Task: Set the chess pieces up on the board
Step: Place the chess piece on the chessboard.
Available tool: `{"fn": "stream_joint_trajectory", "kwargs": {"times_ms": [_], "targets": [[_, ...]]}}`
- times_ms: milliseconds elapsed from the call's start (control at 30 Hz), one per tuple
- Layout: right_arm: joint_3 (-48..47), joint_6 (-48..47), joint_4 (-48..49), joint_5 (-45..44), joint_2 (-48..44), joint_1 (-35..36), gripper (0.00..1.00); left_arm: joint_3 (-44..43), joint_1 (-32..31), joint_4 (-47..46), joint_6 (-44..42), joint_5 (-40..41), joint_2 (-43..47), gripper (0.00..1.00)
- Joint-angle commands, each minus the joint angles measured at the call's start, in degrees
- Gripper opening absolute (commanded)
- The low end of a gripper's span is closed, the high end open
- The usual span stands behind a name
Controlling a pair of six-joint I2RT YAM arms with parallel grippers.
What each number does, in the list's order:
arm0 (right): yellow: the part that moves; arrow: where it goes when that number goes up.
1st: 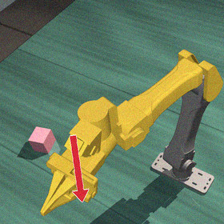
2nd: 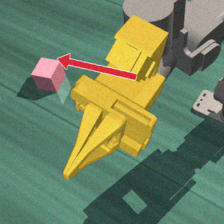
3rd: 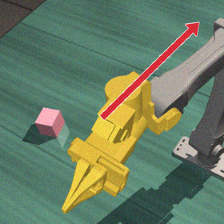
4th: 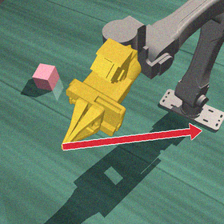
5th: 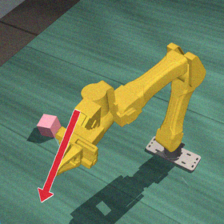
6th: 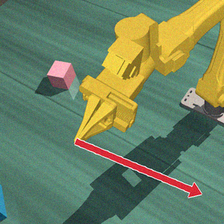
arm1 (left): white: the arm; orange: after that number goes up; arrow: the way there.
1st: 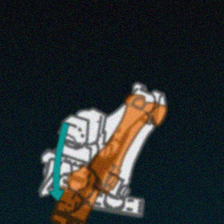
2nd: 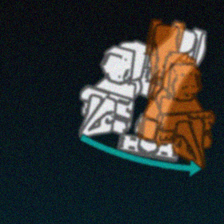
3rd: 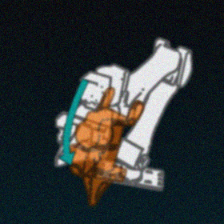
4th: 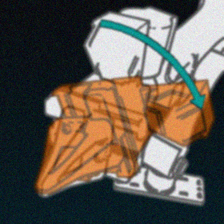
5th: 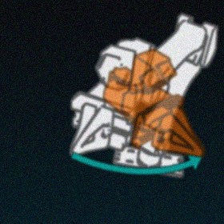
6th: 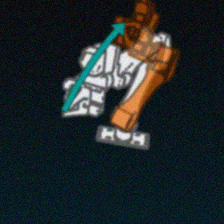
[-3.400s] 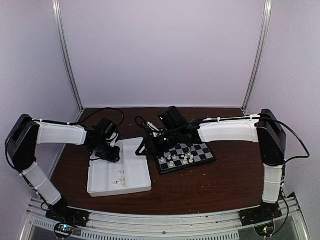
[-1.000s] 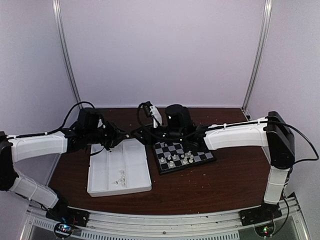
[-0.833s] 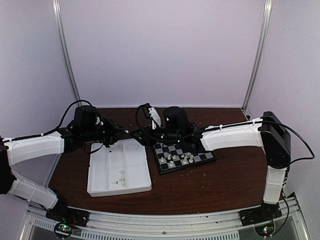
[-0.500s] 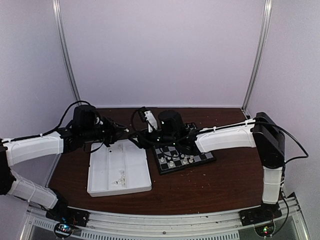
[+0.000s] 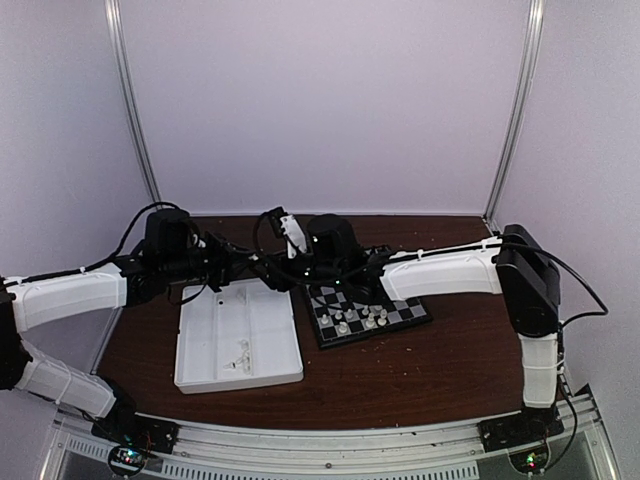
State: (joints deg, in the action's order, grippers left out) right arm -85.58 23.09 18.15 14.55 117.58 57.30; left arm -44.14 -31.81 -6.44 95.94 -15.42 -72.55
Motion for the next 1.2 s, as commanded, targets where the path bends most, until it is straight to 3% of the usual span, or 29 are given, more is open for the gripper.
{"fn": "stream_joint_trajectory", "kwargs": {"times_ms": [0, 700, 1167], "targets": [[-1.3, -0.3, -0.7, -2.8, 0.7, 0.4, 0.39, 0.3, 0.1, -3.6, 0.4, -1.5, 0.0, 0.17], [6.8, -0.5, 11.1, -2.8, -3.8, 0.4, 0.43, 1.2, 0.1, -5.5, 1.1, -2.0, -1.0, 0.17], [5.0, -1.6, 8.8, -3.7, -3.7, 0.4, 0.45, 1.8, 0.1, -8.0, 2.1, -3.1, -2.0, 0.18]]}}
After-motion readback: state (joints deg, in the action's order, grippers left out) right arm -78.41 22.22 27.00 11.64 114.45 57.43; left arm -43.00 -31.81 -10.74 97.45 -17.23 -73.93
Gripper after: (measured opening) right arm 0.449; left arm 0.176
